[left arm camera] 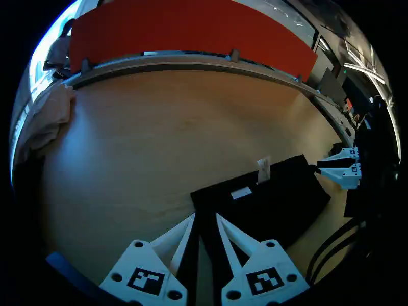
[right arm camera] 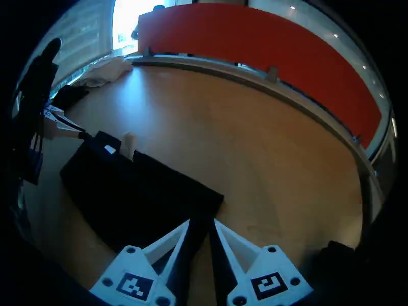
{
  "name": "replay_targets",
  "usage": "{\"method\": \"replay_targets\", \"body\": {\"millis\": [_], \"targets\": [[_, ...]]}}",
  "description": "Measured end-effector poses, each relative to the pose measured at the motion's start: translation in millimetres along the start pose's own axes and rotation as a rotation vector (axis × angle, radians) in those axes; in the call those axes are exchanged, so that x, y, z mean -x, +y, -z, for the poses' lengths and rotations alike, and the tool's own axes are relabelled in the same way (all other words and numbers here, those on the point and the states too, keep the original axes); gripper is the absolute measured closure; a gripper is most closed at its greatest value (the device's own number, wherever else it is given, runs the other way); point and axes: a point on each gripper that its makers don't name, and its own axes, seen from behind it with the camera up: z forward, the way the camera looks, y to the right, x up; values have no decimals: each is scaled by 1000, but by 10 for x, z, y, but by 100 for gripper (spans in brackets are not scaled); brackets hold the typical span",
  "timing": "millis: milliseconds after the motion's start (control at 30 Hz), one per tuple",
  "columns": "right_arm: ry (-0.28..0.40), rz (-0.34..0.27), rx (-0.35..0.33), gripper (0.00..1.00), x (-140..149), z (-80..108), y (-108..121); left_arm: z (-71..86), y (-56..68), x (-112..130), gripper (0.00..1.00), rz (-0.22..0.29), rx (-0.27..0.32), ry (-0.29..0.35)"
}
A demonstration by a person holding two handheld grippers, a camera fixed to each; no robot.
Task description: Fold towel
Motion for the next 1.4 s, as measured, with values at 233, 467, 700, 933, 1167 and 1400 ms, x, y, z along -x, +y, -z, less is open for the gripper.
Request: {"method": "replay_targets", "body": {"millis": [233,467,700,933,1167,1400], "targets": [[6,-3,30,71,-48,-56,75,-31,-80,-55,75,-26,-26,8],[22,-9,55,60,-120,-45,134,-8,-161,-90,53,-32,-51,15],[37,-38,74,36,-132,10,199,78,-203,-85,30,-31,-60,26],[47,-60,69,20,-91,90,191,172,-198,-52,28,-18,-60,33],[58,-73,70,13,-56,171,194,245,-183,-26,27,-16,-69,39],[61,-77,68,11,-12,237,207,311,-160,4,6,-5,-79,43]]}}
